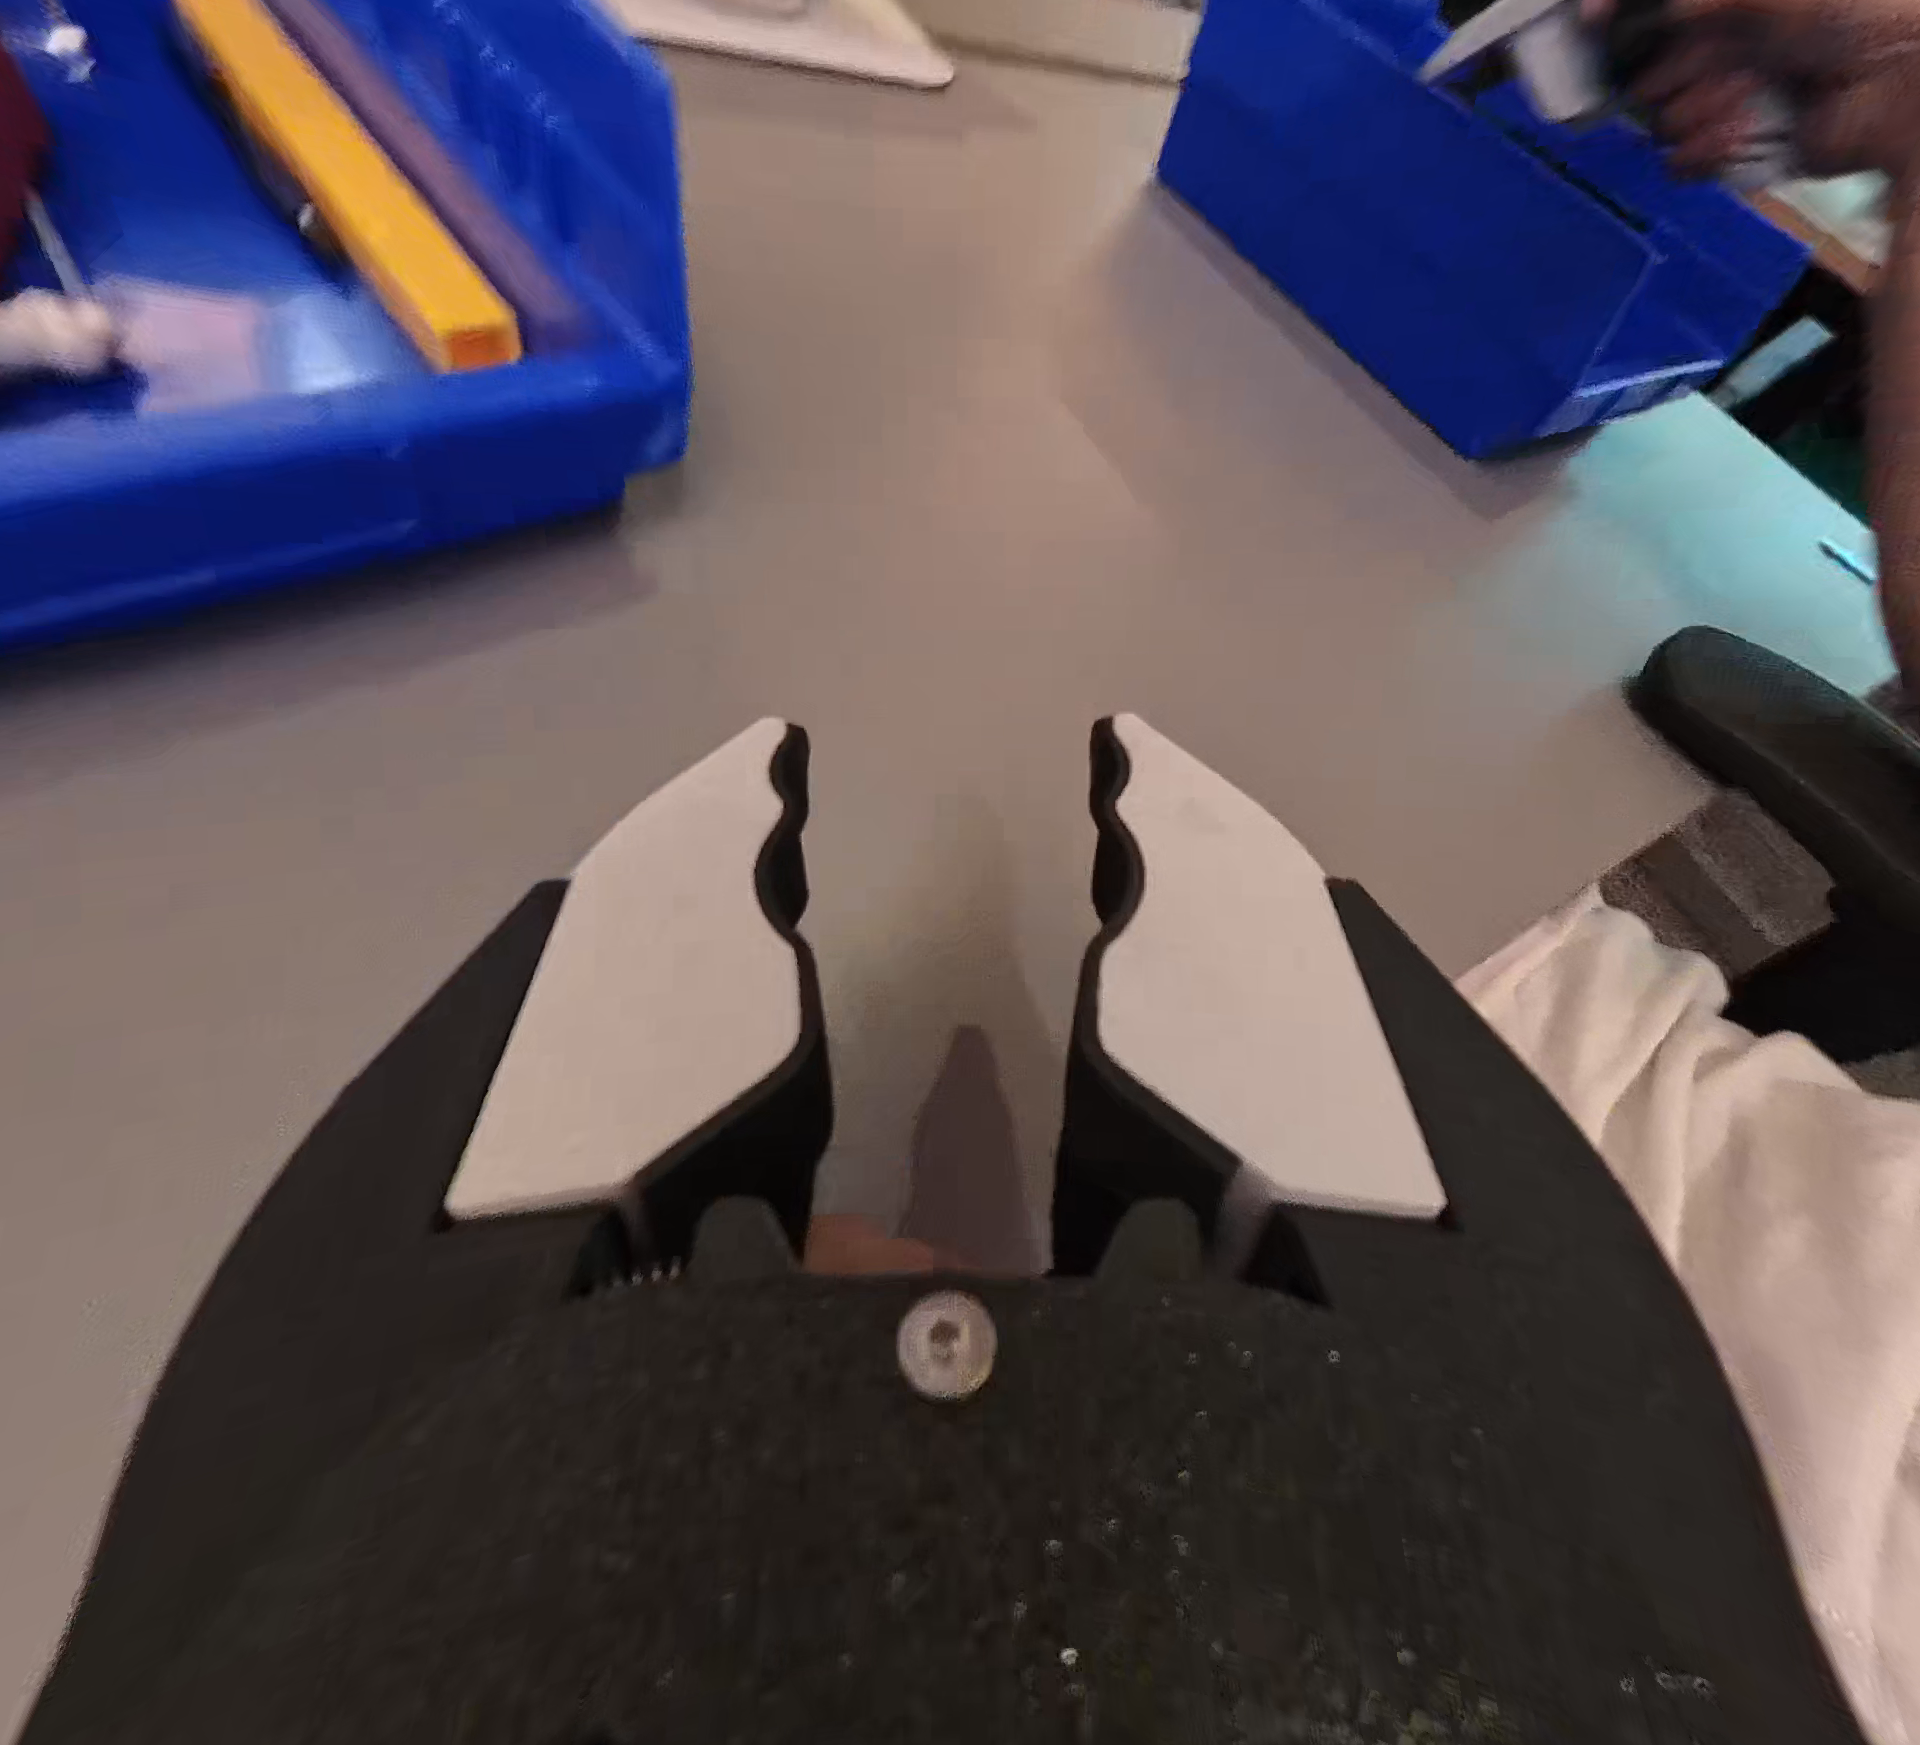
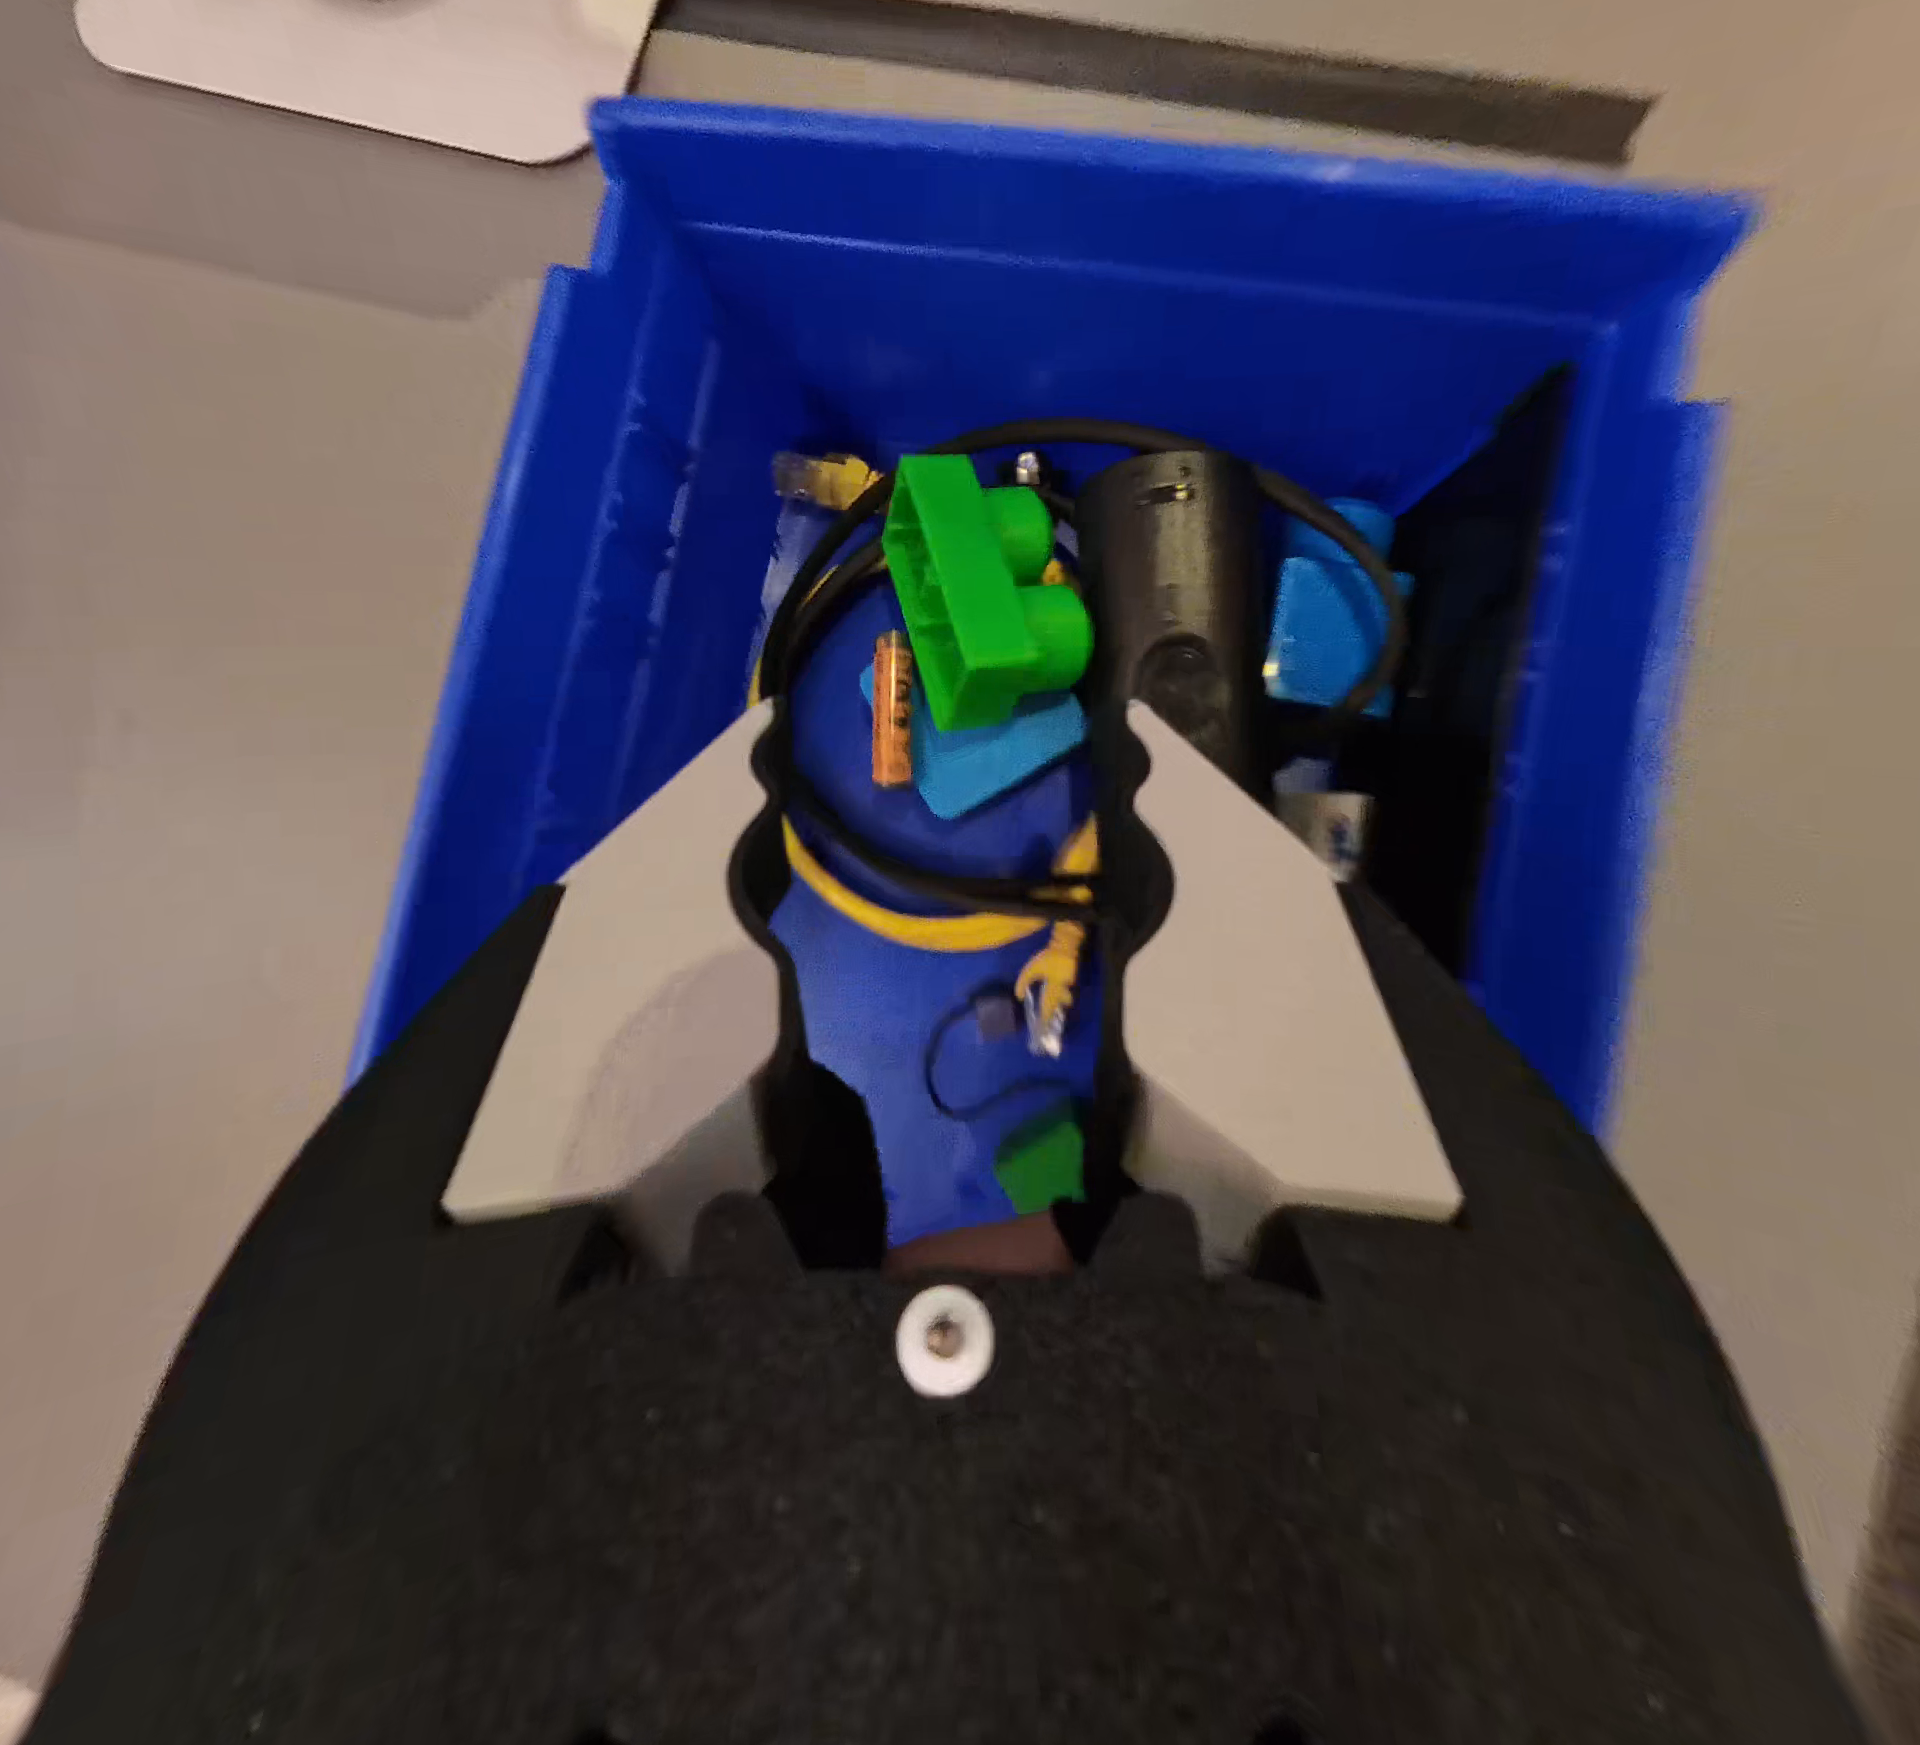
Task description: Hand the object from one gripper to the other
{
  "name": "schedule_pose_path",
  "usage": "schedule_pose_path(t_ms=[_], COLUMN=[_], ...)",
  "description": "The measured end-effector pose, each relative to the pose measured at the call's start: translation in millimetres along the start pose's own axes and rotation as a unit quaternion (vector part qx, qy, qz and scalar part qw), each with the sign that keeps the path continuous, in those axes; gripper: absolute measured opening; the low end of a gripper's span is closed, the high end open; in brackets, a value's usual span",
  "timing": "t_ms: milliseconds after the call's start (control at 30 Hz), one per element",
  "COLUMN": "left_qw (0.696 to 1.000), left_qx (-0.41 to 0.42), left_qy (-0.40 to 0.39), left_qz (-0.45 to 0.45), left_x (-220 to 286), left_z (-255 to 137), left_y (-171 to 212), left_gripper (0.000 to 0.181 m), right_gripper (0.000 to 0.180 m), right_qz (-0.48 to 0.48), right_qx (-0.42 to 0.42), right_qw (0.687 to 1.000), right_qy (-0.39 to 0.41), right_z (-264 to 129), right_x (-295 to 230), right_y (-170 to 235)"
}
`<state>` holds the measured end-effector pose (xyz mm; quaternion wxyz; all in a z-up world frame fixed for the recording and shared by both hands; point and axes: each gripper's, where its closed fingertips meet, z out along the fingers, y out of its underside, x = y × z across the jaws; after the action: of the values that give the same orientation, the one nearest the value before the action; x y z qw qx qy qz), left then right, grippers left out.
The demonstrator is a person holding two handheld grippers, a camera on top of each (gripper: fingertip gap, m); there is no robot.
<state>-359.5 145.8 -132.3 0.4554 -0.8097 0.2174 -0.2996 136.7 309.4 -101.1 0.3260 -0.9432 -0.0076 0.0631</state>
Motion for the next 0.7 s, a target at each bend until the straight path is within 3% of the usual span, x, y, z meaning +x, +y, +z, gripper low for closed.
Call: schedule_pose_path(t_ms=[200,367,433,533,700], left_qw=[0.998,0.999,0.999,0.999,0.999], left_qx=[-0.014,-0.015,-0.015,-0.022,-0.014], left_qy=[-0.057,-0.046,-0.041,-0.036,-0.021], left_qz=[-0.025,-0.023,-0.012,0.010,0.048], left_x=[-31.3,-25.7,-21.7,-15.4,-3.2], left_z=[-0.8,2.7,6.1,11.6,10.7], left_y=[3.0,-0.5,-2.7,-3.6,-12.4], left_gripper=[0.051,0.050,0.049,0.049,0.050], right_gripper=[0.059,0.059,0.059,0.058,0.058], right_qz=[-0.093,-0.158,-0.203,-0.208,-0.164], right_qx=[0.135,0.259,0.315,0.391,0.259], right_qw=[0.986,0.951,0.918,0.861,0.858], right_qy=[0.022,-0.058,-0.134,-0.250,-0.412], right_z=[-105.3,-157.5,-168.3,-163.0,-79.6], right_x=[-37.3,-123.4,-175.5,-244.1,-340.8], right_y=[-44.5,-73.1,-77.3,-68.4,8.1])
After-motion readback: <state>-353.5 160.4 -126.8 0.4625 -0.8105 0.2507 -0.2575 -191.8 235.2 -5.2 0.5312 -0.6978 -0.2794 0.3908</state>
